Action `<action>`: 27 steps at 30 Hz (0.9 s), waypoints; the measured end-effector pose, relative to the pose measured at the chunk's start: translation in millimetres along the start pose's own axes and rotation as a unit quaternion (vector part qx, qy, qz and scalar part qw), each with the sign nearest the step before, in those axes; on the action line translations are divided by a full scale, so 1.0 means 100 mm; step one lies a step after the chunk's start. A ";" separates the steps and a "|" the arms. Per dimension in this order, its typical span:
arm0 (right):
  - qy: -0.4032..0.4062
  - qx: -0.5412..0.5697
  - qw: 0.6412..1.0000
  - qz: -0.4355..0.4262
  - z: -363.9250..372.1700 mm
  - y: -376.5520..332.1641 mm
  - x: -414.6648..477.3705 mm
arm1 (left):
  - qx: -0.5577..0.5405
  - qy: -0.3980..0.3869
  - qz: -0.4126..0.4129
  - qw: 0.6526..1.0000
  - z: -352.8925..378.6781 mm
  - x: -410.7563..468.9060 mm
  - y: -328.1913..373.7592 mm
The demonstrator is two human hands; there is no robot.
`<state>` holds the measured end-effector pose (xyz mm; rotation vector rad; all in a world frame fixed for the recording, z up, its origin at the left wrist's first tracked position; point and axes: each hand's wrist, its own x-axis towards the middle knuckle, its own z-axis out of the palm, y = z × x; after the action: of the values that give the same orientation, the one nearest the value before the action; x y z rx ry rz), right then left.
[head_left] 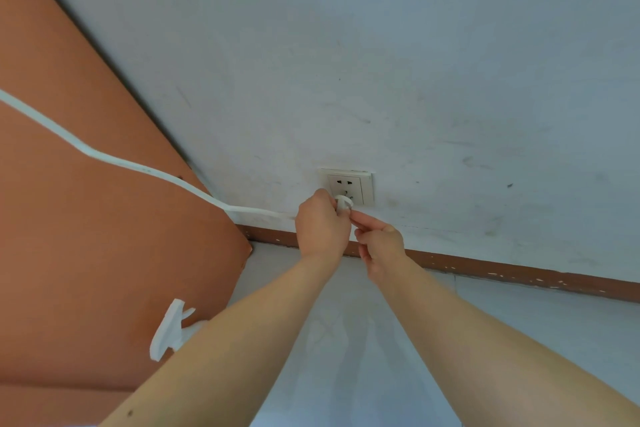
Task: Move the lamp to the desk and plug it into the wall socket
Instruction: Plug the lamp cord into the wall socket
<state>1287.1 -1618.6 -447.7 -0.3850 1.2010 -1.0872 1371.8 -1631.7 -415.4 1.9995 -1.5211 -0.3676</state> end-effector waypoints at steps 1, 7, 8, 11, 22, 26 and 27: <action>0.000 0.012 1.000 0.003 0.00 0.00 0.00 | 0.007 0.002 0.003 1.000 0.01 0.01 0.01; -0.003 0.019 1.000 0.014 -0.04 -0.06 0.02 | 0.026 0.002 -0.001 1.000 0.05 0.04 0.10; -0.010 0.012 1.000 0.012 -0.05 -0.06 0.01 | 0.030 0.002 0.000 1.000 0.05 0.04 0.10; -0.030 0.005 1.000 0.003 -0.06 -0.07 -0.01 | 0.036 0.005 0.000 0.999 0.06 0.04 0.10; -0.026 0.013 1.000 -0.001 -0.03 -0.05 0.06 | 0.024 0.021 -0.031 0.999 0.11 0.06 0.17; -0.025 -0.023 0.999 -0.001 -0.02 -0.13 -0.04 | 0.018 -0.004 -0.028 0.999 0.06 0.03 0.19; -0.026 -0.042 0.999 -0.001 -0.02 -0.16 -0.07 | 0.014 -0.014 -0.026 0.999 0.04 0.03 0.20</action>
<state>1278.3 -1619.9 -433.0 -0.4772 1.2028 -1.0234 1355.2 -1638.9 -406.5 2.0680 -1.5007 -0.3977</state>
